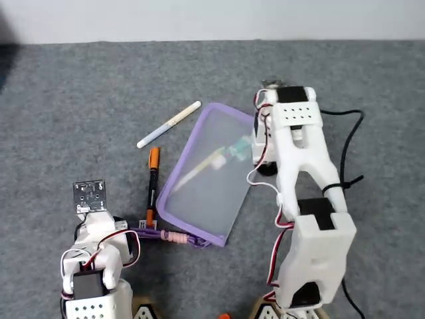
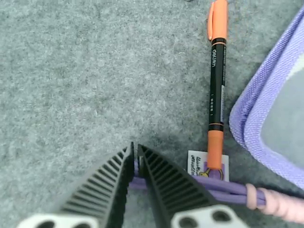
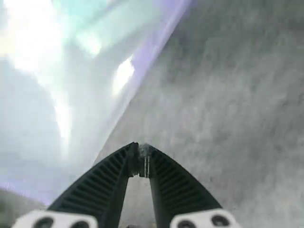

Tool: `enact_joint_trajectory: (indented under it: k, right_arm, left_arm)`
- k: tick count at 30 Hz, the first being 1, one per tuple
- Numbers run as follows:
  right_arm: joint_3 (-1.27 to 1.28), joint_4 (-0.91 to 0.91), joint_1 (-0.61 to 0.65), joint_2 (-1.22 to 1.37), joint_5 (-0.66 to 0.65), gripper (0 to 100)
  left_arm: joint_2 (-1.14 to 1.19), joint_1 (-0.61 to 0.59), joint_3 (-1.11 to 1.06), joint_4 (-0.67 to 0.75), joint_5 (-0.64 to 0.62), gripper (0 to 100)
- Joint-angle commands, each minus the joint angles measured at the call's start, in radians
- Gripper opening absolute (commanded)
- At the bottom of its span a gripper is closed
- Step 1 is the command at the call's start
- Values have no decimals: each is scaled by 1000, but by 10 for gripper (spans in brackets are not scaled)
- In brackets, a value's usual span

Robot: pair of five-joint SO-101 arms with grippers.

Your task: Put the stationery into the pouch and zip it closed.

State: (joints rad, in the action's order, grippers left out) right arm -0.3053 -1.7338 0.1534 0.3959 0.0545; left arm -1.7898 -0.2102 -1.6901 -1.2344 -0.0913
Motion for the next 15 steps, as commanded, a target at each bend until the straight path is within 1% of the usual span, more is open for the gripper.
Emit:
enact_joint_trajectory:
  k: [1, 4, 8, 12, 15]
  right_arm:
    - [-26, -64, 33, -94, 5, 9]
    - [48, -62, 48, -150, 6, 9]
    - [210, -61, 97, -243, 6, 12]
    - [331, -59, 188, -288, 14, 13]
    - [364, -58, 268, -286, 81, 51]
  left_arm:
    - [-3, 3, 7, 21, 2, 14]
    - [-3, 3, 7, 21, 2, 14]
    - [-3, 3, 7, 21, 2, 14]
    - [-3, 3, 7, 21, 2, 14]
    - [-3, 3, 7, 21, 2, 14]
